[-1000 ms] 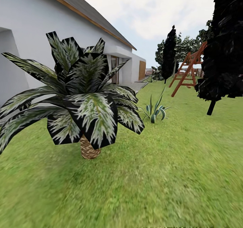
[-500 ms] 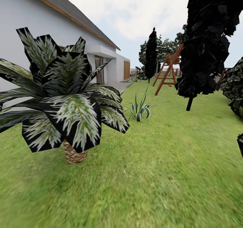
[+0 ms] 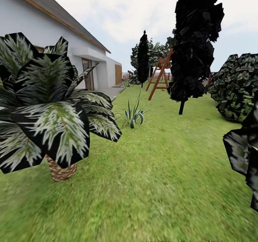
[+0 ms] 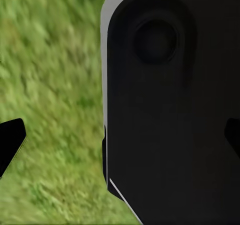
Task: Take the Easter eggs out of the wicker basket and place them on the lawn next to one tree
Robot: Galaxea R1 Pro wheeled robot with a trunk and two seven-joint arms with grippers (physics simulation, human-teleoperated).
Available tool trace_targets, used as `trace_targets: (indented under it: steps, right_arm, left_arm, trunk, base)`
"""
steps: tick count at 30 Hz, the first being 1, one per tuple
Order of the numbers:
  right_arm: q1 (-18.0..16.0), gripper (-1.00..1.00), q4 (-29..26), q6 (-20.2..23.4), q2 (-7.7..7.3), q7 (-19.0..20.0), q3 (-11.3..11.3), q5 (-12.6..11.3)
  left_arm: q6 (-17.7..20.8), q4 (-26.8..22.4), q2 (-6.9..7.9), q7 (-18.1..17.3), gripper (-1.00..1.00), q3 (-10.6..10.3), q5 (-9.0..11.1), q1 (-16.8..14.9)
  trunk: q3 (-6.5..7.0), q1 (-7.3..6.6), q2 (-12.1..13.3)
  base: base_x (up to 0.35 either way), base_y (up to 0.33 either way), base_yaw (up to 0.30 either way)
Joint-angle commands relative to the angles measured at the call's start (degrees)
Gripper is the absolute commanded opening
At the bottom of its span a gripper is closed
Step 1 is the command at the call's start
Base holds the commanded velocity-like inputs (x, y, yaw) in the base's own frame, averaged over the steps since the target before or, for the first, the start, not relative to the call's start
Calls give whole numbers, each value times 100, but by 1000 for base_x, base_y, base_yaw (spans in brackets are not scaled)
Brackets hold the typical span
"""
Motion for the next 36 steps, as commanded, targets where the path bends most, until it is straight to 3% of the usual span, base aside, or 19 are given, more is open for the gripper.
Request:
trace_targets:
  steps: [1, 10, 15, 25, 36]
  right_arm:
    - [-8, 100, 12, 1, 1, 6, 1, -3]
    - [-8, 100, 12, 5, 1, 6, 1, -7]
    - [-8, 100, 12, 15, 1, 6, 7, 29]
    - [-8, 100, 17, 11, 1, 6, 8, 42]
    - [-8, 100, 21, 13, 4, 6, 4, 35]
  left_arm:
    - [2, -2, 1, 1, 100, 3, 3, 0]
    - [2, -2, 1, -6, 100, 9, -8, 0]
    - [2, -2, 1, -11, 100, 3, -11, 0]
    - [2, -2, 1, -8, 100, 0, -10, 0]
    - [2, -2, 1, -8, 100, 0, -3, 0]
  trunk:
    - [-4, 0, -3]
    - [-4, 0, -3]
    - [-4, 0, -3]
    - [-4, 0, -3]
    - [-4, 0, -3]
  base:
    - [0, 0, -300]
    - [56, 0, -300]
    - [298, 0, -244]
    - [333, 0, -39]
    - [334, 0, -276]
